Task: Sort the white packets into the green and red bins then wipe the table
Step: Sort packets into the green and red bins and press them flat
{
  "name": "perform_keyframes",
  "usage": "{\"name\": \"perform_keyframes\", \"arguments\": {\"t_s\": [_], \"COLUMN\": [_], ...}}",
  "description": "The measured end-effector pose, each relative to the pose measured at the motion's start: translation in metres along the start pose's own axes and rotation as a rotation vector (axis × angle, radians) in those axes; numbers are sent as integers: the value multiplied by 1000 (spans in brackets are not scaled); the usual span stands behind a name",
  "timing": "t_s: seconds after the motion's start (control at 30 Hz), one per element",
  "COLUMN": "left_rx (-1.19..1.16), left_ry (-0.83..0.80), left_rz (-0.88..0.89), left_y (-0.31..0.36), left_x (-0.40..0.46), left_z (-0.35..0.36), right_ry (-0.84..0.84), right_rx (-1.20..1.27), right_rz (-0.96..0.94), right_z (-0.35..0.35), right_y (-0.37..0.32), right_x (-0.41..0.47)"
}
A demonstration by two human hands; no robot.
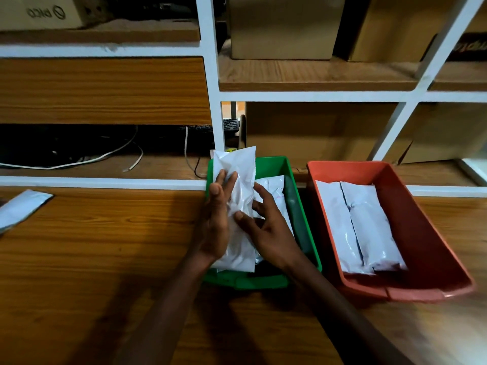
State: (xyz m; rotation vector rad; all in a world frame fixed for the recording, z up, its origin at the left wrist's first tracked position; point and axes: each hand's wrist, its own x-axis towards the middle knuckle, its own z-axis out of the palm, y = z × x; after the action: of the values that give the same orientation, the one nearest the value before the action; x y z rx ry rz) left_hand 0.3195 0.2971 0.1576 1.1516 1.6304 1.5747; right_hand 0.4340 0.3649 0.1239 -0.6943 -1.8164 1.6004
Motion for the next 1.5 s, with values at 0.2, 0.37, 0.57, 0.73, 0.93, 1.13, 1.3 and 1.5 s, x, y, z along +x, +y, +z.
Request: {"name": "perform_keyframes", "arguments": {"t_s": [0.2,0.37,0.57,0.73,0.93,1.13,1.3,1.5], "left_rx": [33,167,355,320,318,357,393,398], "left_ry": [-32,54,110,124,137,156,130,118], "left_rz": [26,29,41,49,68,76,59,57], "left_y": [4,-7,-21,-26,-29,-37,-42,-40], "left_x": [-6,-6,0,4,7,9,11,8], "left_z": [-1,-13,-30,-34,-38,-47,-46,-43], "right_ry": [139,178,161,111,-1,-34,-160,-416], "right_rx": [-104,-108,-135,-229,-574,-1035,-1396,-1389], "right_rz": [4,-15,121,291,509,289,65,236], "right_z": [2,-2,-11,1,16,15,15,18], "right_y": [7,14,25,45,41,32,42,82], "right_x": [12,24,46,76,90,80,64,69]}}
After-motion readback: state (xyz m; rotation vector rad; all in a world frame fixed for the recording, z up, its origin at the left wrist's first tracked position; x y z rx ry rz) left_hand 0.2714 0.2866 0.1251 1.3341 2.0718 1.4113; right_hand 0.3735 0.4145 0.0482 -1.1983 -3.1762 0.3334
